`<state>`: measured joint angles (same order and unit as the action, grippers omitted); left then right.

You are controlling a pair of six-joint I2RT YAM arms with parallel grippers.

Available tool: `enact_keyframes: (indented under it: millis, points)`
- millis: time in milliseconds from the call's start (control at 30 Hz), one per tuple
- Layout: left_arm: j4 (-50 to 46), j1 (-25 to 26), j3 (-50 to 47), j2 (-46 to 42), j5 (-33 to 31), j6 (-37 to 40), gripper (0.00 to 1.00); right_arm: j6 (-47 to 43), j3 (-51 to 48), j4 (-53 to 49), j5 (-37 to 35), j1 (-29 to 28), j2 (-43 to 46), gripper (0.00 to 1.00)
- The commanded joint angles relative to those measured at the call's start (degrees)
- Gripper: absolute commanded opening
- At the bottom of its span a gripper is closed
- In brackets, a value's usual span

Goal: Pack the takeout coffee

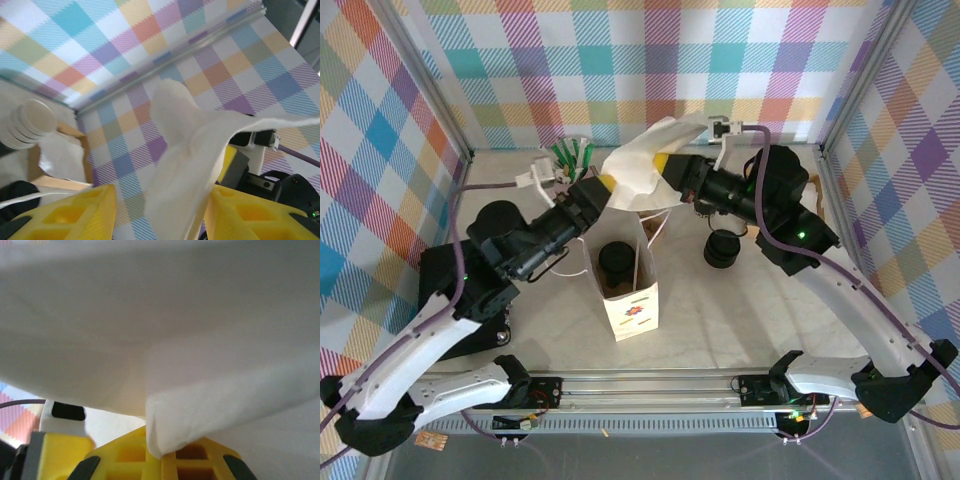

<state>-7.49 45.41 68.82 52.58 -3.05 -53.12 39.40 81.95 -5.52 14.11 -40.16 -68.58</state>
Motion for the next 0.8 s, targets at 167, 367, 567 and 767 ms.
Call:
enact_keyframes:
  millis: [167,367,567,767]
  points:
    - [-23.2,-2.54,5.83,-6.98,-7.73,12.94,0.57,-6.41,7.04,-9.19,8.57,-4.13,-4.73,0.0]
    - [-43.38,-2.54,24.86,-3.85,-6.13,36.89,0.75,-26.16,10.87,-25.02,10.15,-4.4,-6.03,0.0]
    - [-54.75,-2.53,35.9,1.59,5.47,45.52,0.76,-35.67,16.46,-35.25,16.36,-4.53,-9.04,0.0]
    - [-51.66,-2.53,33.21,6.53,18.37,42.82,0.83,-35.57,19.07,-34.51,27.67,-5.03,-11.96,0.0]
